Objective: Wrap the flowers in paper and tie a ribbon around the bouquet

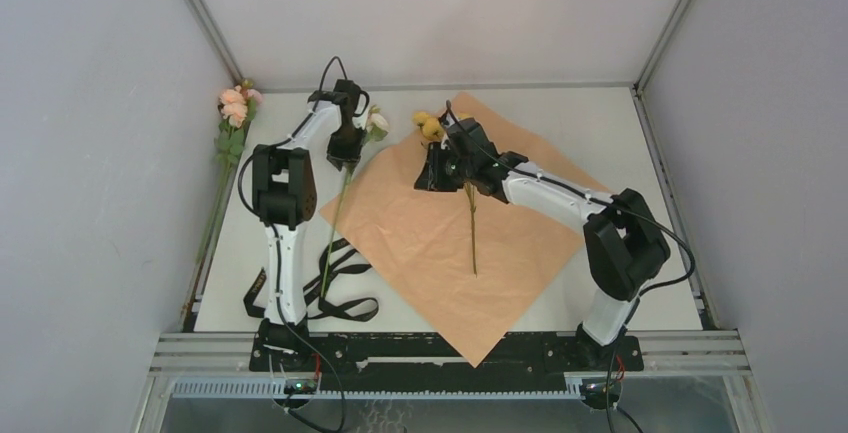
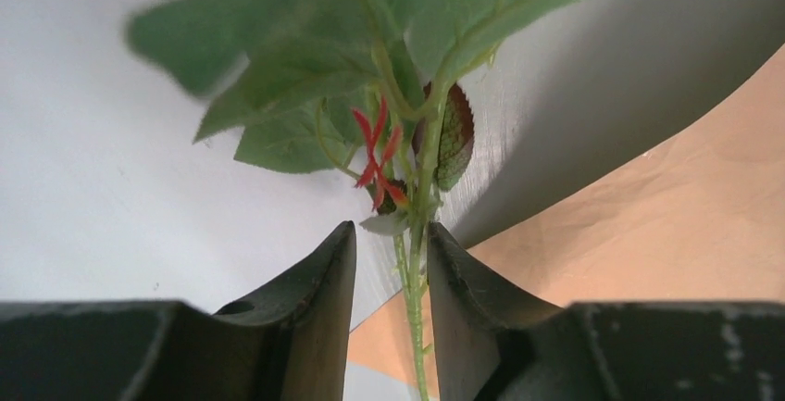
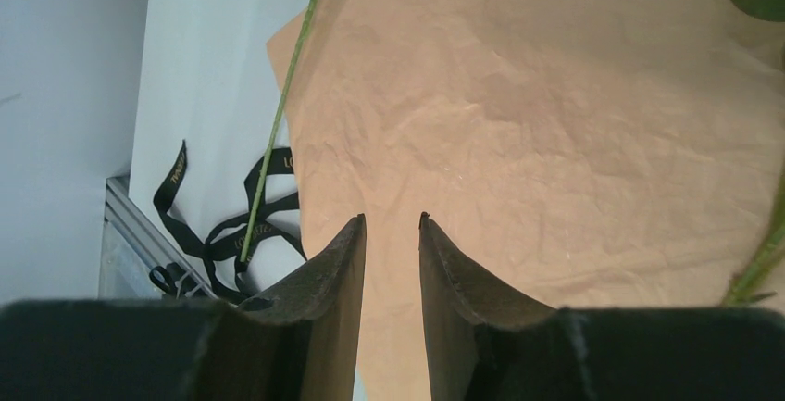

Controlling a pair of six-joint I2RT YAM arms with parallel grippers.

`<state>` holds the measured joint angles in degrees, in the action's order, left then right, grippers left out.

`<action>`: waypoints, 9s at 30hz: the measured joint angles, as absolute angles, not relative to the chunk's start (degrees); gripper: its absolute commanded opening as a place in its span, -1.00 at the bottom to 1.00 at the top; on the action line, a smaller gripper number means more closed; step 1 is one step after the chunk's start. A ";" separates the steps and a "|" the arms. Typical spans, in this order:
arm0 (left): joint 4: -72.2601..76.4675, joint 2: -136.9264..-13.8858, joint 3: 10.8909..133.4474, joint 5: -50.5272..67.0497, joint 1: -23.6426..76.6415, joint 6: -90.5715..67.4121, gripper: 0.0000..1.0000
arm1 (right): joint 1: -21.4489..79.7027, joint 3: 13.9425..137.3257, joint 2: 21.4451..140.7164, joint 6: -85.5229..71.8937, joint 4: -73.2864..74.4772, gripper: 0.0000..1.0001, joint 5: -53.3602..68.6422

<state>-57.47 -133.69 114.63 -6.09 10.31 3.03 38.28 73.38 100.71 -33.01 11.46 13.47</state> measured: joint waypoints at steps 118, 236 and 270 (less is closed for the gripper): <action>-35.86 -76.64 73.54 26.37 1.48 -26.79 -1.00 | 48.90 59.29 78.00 -27.27 1.37 0.99 12.32; -60.45 -129.32 117.23 -7.86 -24.43 31.92 -1.00 | 42.52 74.85 90.24 -19.88 42.02 0.14 -20.93; -52.64 -78.87 63.79 34.20 -9.58 4.45 -1.00 | 48.49 77.58 115.13 -63.07 -11.81 0.49 14.13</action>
<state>-52.64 -78.87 63.79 34.20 -9.58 4.45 48.49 77.58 115.13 -63.07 -11.81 14.13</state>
